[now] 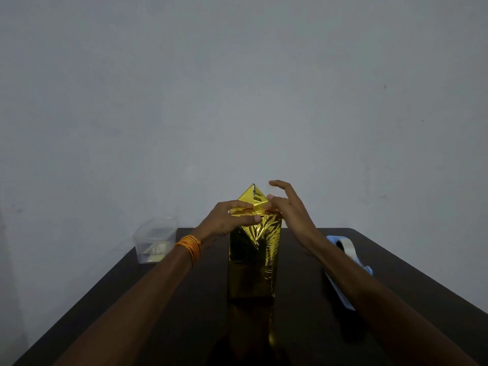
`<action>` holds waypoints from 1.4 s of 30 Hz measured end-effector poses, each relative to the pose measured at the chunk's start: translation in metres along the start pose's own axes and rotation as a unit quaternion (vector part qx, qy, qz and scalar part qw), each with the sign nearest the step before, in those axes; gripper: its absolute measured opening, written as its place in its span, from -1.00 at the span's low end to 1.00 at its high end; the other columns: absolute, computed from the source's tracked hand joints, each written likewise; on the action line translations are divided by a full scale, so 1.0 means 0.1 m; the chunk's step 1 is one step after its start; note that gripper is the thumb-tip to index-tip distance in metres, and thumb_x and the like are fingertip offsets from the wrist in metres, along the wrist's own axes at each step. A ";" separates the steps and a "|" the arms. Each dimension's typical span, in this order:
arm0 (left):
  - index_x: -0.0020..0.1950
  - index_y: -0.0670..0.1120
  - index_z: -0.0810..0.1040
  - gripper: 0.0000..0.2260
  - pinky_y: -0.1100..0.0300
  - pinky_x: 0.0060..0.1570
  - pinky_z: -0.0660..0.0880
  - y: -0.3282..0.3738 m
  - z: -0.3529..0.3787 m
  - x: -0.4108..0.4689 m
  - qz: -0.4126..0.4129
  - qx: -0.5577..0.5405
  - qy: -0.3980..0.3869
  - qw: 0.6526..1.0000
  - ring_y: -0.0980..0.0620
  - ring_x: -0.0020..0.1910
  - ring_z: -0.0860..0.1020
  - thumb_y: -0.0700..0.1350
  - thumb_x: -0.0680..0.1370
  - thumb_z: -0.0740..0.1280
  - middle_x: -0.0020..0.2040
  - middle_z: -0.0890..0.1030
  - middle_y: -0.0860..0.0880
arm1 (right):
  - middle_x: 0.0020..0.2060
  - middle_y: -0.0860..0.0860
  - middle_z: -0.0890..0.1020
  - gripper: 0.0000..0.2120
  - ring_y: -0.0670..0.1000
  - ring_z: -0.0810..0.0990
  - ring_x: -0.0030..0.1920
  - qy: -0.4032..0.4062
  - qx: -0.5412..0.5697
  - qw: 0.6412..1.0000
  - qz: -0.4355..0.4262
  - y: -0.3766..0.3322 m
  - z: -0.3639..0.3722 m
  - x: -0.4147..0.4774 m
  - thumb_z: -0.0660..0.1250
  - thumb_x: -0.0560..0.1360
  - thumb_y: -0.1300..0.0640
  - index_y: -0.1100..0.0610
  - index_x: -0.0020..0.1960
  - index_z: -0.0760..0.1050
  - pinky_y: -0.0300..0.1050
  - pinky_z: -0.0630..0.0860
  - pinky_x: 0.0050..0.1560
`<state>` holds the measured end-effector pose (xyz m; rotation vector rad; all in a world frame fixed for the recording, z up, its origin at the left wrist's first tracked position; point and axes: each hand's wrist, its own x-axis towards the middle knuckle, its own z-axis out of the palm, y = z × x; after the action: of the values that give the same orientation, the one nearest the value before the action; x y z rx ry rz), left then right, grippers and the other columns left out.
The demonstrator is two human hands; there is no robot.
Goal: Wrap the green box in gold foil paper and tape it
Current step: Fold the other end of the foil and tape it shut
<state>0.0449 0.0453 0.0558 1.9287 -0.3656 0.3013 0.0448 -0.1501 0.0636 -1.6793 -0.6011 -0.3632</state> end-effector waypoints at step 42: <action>0.24 0.13 0.57 -0.46 0.03 0.27 0.42 -0.06 -0.03 0.11 -0.007 0.047 -0.008 0.999 0.02 0.25 0.49 0.19 0.30 0.56 0.24 0.57 0.03 | -0.01 0.01 0.52 -0.29 0.07 0.56 0.05 -0.294 -0.237 0.923 0.074 -0.28 -0.03 0.88 0.42 0.49 0.22 -0.14 0.51 0.20 -0.13 0.53 -0.06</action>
<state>0.0572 0.0494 0.0561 2.0256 -0.3526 0.2983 0.1010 -0.1339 0.1349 -2.3115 -0.8636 0.1362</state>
